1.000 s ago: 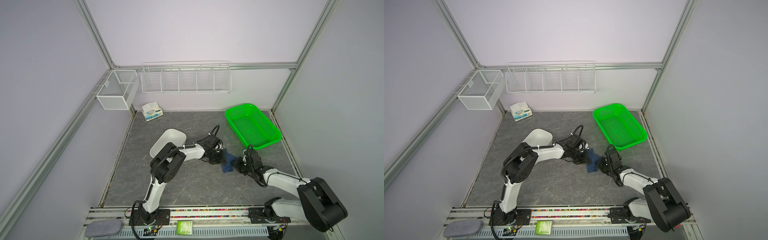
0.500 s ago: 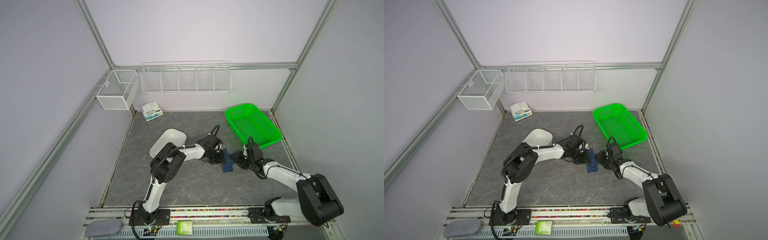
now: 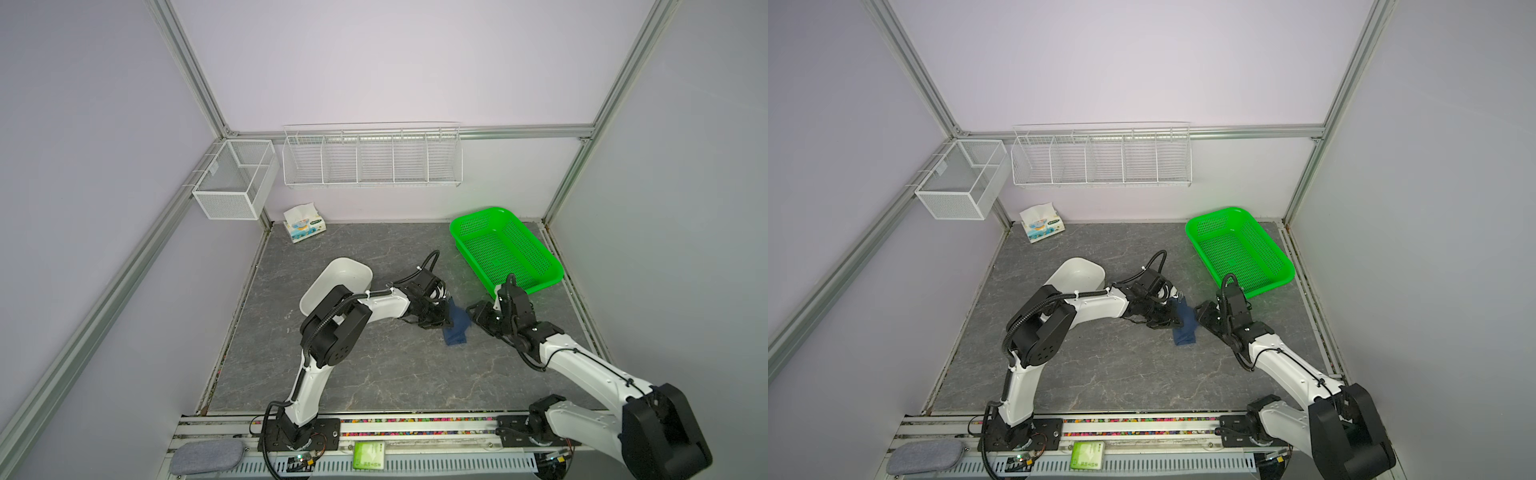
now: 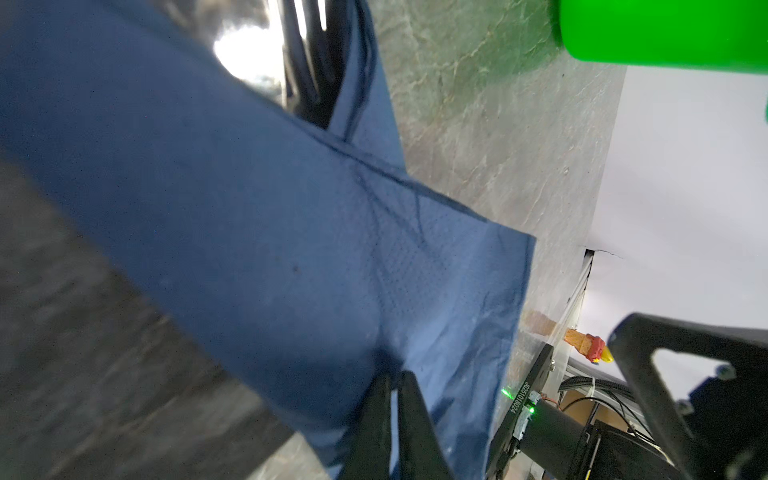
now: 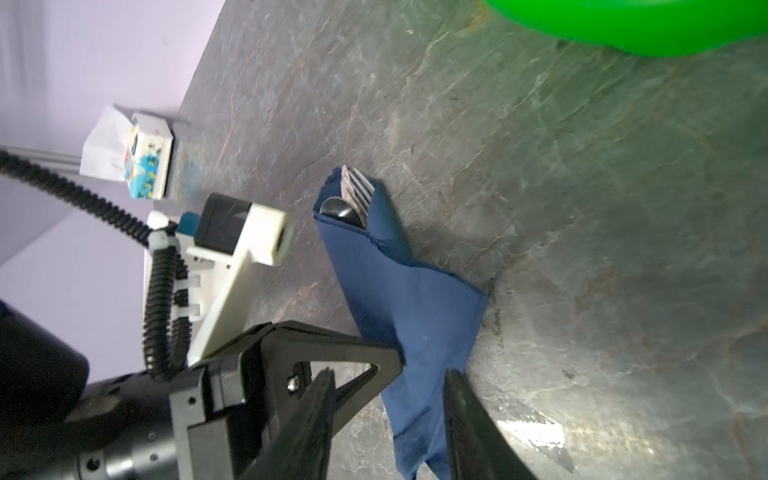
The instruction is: Place the utensils on the paper napkin and roll it up
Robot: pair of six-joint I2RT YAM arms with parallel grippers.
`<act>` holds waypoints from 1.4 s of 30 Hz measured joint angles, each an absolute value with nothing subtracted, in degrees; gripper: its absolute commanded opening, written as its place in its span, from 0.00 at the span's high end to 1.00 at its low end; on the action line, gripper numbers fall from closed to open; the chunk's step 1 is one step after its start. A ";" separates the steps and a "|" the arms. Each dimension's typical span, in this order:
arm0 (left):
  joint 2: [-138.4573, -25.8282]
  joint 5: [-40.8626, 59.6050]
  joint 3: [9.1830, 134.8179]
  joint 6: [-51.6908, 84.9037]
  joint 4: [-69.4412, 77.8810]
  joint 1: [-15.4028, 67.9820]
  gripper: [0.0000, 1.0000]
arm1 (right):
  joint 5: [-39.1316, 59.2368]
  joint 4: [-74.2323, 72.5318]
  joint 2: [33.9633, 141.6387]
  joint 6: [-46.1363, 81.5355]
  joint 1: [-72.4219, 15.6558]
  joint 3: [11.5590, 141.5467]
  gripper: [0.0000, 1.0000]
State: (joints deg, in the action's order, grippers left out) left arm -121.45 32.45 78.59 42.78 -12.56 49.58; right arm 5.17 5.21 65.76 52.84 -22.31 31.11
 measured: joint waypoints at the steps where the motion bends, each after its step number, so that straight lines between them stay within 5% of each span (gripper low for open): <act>1: -121.45 32.45 78.59 42.78 -12.56 49.58 0.91 | 5.32 5.80 66.61 52.64 -22.55 31.66 0.51; 6: -121.45 32.45 78.61 42.78 -12.62 49.58 0.91 | 4.45 7.07 70.00 53.95 -23.16 32.32 0.33; 13: -121.45 32.45 78.65 42.81 -12.73 49.58 0.91 | 5.02 5.72 72.18 54.98 -23.14 31.05 0.32; 42: -121.47 32.18 79.31 42.59 -14.04 49.65 0.91 | 13.54 -15.88 84.09 51.83 -21.37 27.42 0.53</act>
State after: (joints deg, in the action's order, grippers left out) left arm -121.47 32.18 79.31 42.59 -14.04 49.65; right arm 13.54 -15.88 84.09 51.83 -21.37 27.42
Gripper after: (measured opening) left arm 0.087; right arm 0.522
